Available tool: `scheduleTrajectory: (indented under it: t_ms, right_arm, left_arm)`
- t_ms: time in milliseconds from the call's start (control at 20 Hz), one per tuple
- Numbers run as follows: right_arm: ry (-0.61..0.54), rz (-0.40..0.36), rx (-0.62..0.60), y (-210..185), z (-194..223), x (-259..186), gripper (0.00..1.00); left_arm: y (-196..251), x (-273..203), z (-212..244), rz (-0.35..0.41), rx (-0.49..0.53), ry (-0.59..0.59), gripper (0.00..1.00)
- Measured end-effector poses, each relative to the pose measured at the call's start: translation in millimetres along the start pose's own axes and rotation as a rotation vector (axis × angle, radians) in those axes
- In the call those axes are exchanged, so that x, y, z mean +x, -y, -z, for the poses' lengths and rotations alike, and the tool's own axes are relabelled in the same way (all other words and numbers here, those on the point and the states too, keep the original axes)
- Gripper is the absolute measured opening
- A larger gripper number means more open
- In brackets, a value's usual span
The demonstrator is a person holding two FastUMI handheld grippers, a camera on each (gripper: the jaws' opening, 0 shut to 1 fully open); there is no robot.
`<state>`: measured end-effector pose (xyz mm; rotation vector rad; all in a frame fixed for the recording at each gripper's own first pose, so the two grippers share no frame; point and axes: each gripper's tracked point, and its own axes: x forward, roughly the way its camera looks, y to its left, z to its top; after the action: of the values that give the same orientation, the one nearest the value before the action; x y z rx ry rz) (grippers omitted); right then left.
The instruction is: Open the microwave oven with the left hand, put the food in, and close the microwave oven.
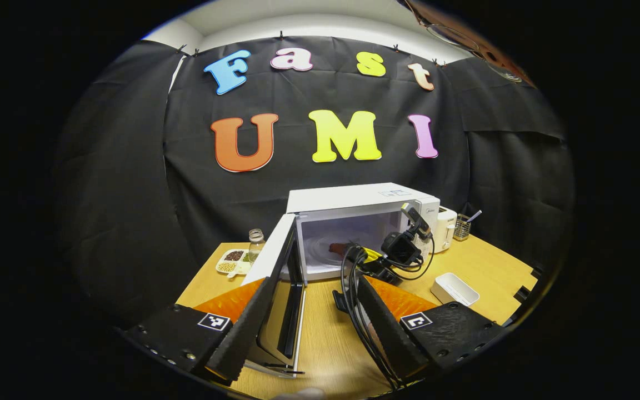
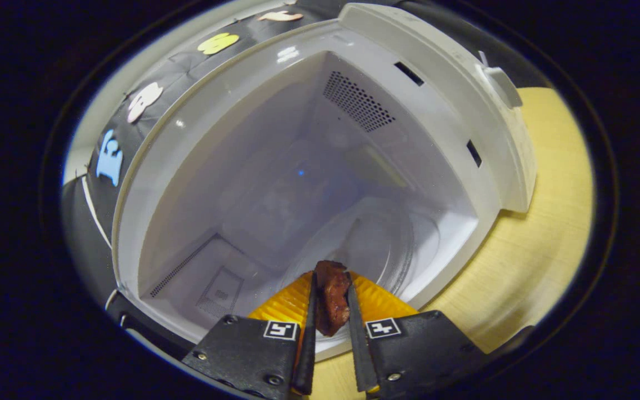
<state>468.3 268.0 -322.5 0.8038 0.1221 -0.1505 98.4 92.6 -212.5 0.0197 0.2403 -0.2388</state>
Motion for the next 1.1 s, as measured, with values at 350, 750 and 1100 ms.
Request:
scheduleTrajectory:
  t_ms: [350,750,1100]
  right_arm:
    - [0.018,0.041,-0.169,7,-28,-18,0.51]
    - [0.016,0.016,-0.425,3,-75,-109,0.80]
    - [-0.106,-0.004,-0.600,28,-134,-246,1.00]
  left_arm:
    - [4,0,-8,0.001,-0.003,0.013,0.95]
    - [3,-10,-36,-0.027,-0.015,0.052,0.95]
    - [8,-40,-62,-0.021,0.041,0.076,0.95]
